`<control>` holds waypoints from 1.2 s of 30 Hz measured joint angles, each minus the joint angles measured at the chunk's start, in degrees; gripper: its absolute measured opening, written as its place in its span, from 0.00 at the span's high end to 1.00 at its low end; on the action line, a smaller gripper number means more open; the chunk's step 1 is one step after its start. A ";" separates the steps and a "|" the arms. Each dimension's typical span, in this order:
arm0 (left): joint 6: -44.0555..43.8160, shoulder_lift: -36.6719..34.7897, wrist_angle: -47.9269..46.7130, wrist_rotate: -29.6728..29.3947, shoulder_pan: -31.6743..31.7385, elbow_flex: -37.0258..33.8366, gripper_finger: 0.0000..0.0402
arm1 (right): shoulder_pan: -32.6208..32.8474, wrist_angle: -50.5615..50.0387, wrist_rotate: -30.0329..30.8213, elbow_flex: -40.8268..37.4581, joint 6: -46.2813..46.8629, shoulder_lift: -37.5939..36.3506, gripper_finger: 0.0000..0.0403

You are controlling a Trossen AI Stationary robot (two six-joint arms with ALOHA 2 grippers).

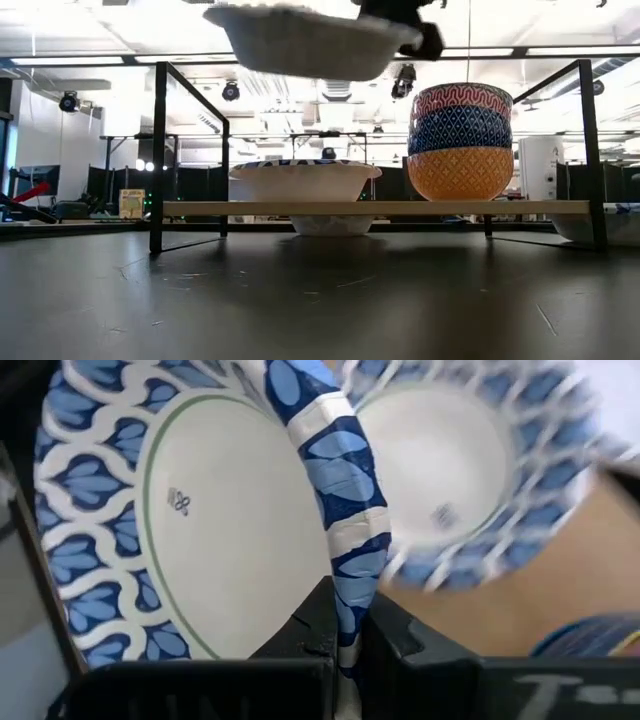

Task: Place and stack bowls onto a shelf
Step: Stack the big white and blue patterned bowl on top of the big white and blue patterned bowl

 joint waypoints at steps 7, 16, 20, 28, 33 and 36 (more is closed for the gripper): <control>0.00 0.00 0.05 -0.04 0.00 0.00 0.68 | -9.43 0.07 -1.03 0.00 -9.03 -0.49 0.98; 0.00 -0.12 -0.02 -1.34 0.09 0.00 0.68 | -16.31 0.91 -5.61 0.00 -15.40 2.39 0.98; -0.14 -0.39 0.00 -2.30 0.17 0.00 0.68 | -17.21 0.95 -5.70 0.00 -16.45 3.56 0.98; 0.42 -0.54 -0.61 -4.16 0.74 0.00 0.68 | -17.86 3.20 -5.20 0.00 -19.76 5.66 0.95; 0.30 -1.06 -1.47 -4.57 1.00 0.00 0.68 | -19.34 5.41 -5.07 0.00 -20.83 6.10 0.89; 0.18 -1.23 -2.07 -4.57 1.01 0.00 0.68 | -20.11 5.57 -5.07 0.00 -21.83 6.10 0.85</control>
